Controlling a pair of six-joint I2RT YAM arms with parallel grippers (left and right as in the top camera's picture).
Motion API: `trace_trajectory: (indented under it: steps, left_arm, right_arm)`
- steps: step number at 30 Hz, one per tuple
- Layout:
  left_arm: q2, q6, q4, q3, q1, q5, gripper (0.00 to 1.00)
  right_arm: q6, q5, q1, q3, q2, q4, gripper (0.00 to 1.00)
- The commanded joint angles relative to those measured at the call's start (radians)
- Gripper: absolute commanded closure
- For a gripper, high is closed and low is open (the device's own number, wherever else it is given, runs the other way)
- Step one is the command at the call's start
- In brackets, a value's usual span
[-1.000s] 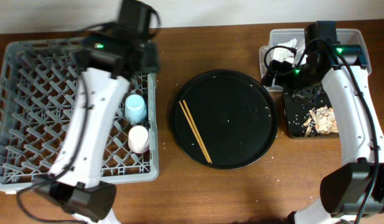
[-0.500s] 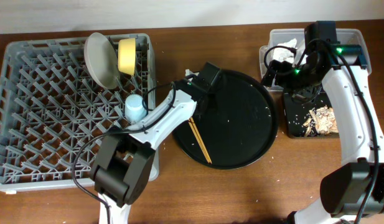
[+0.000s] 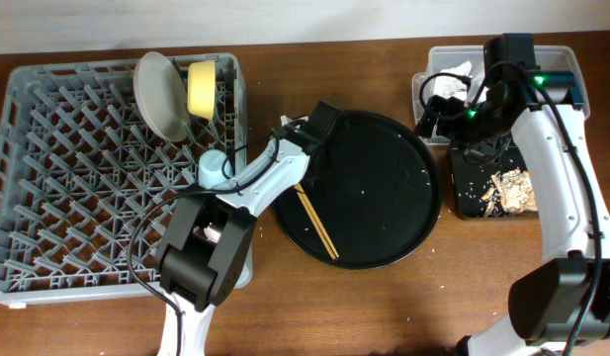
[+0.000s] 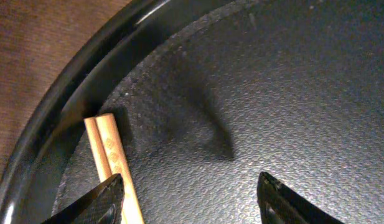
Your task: Sort waste into correct bins and load items into the dishwasher rack
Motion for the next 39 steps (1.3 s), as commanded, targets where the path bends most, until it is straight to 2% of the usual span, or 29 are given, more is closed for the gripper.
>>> trace_trajectory:
  steps: [1, 7, 16, 18, 19, 22, 24, 26, 27, 39]
  left_arm:
    - [0.005, -0.009, -0.052, 0.025, 0.003, -0.015, 0.32]
    - [-0.007, -0.009, -0.085, 0.040, -0.002, -0.001, 0.32]
    - [0.060, -0.009, -0.024, 0.040, -0.026, 0.014, 0.32]
    - [0.098, -0.007, 0.018, 0.040, -0.026, 0.064, 0.32]
    - [0.102, 0.101, 0.060, 0.040, -0.027, 0.124, 0.32]
    - [0.102, 0.153, 0.074, 0.051, -0.051, 0.108, 0.36]
    - [0.102, 0.175, 0.027, 0.086, -0.049, 0.089, 0.49]
    - [0.100, 0.179, -0.188, 0.245, -0.051, -0.042, 0.51]
    - [0.100, 0.179, -0.240, 0.289, -0.055, -0.063, 0.51]
    - [0.184, 0.166, -0.226, 0.288, -0.111, -0.070, 0.53]
  right_arm:
    - [0.001, 0.005, 0.008, -0.003, 0.003, 0.000, 0.01]
    - [0.001, 0.005, 0.008, -0.003, 0.003, 0.000, 0.01]
    - [0.001, 0.005, 0.008, -0.003, 0.003, 0.000, 0.02]
    - [0.001, 0.005, 0.008, -0.003, 0.003, 0.000, 0.02]
    - [0.001, 0.005, 0.008, -0.003, 0.003, 0.000, 0.02]
    - [0.001, 0.005, 0.008, -0.003, 0.003, 0.000, 0.02]
    - [0.001, 0.005, 0.008, -0.003, 0.003, 0.000, 0.01]
    - [0.001, 0.005, 0.008, -0.003, 0.003, 0.000, 0.02]
    - [0.001, 0.005, 0.008, -0.003, 0.003, 0.000, 0.02]
    - [0.001, 0.005, 0.008, -0.003, 0.003, 0.000, 0.01]
